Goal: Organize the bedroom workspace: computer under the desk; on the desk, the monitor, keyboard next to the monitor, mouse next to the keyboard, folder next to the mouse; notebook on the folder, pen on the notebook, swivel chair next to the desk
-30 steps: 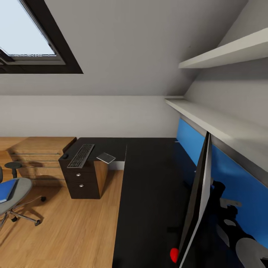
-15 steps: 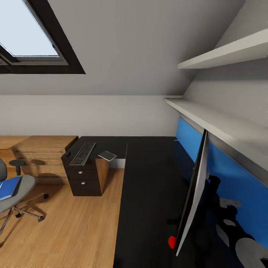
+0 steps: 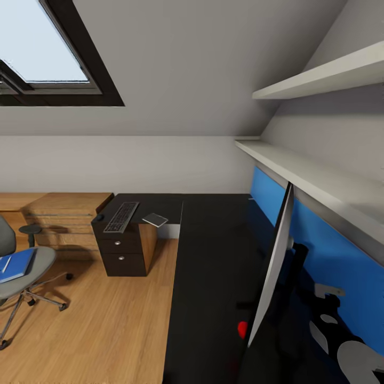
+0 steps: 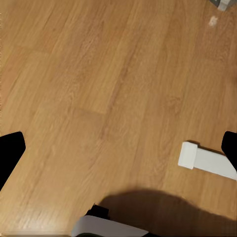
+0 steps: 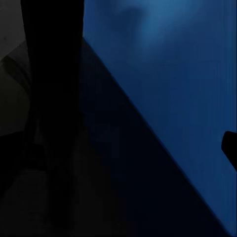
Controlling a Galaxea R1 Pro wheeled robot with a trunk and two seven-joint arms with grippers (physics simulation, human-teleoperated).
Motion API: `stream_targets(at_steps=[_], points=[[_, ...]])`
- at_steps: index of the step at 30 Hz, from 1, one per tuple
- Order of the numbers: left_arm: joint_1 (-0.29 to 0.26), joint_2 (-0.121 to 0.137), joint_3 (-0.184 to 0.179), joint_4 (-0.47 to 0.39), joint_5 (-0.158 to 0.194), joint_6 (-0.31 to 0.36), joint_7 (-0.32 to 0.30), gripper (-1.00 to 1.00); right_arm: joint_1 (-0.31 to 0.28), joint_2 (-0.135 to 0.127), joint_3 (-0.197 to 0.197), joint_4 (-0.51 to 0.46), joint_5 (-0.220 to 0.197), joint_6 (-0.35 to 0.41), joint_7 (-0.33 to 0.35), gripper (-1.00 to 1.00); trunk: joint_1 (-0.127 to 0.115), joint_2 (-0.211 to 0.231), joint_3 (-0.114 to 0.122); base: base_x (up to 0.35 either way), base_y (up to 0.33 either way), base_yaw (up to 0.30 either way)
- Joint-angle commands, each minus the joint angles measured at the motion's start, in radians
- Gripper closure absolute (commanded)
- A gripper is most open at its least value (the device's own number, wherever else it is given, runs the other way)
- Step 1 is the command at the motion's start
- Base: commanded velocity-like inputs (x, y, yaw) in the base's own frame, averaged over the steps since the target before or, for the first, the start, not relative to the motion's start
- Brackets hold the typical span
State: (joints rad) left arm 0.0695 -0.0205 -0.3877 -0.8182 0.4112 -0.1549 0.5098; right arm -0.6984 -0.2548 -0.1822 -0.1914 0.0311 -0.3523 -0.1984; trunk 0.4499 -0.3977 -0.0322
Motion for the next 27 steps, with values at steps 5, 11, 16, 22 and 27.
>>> stream_targets(at_steps=[5, 11, 16, 22, 27], points=[[0.0, 0.002, -0.004, -0.001, 0.012, -0.005, 0.004, -1.0, -0.001, 0.003, -0.003, 0.001, 0.001, 0.002, 0.0, -1.0, 0.0, -0.002, -0.002, -0.321, 0.0, 0.0], [0.0, 0.008, 0.004, -0.001, 0.014, -0.003, 0.009, -1.0, -0.001, 0.046, -0.006, -0.002, -0.003, 0.029, -0.002, -1.0, 0.0, -0.002, -0.002, -0.336, 0.0, 0.0], [0.0, 0.01, 0.006, -0.001, 0.015, -0.003, 0.011, -1.0, -0.001, 0.054, -0.013, -0.076, -0.008, 0.122, -0.003, -1.0, 0.0, -0.002, -0.002, -0.337, 0.0, 0.0], [0.0, 0.016, 0.031, -0.002, 0.015, -0.003, 0.01, -1.0, 0.005, 0.077, -0.018, -0.233, -0.023, 0.266, -0.003, -1.0, 0.0, -0.002, -0.002, -0.334, 0.0, 0.0], [0.0, 0.017, 0.046, -0.002, 0.015, -0.003, 0.008, -1.0, 0.079, 0.106, -0.019, -0.485, -0.073, 0.446, -0.003, -1.0, 0.0, -0.002, -0.002, -0.164, 0.0, 0.0]])
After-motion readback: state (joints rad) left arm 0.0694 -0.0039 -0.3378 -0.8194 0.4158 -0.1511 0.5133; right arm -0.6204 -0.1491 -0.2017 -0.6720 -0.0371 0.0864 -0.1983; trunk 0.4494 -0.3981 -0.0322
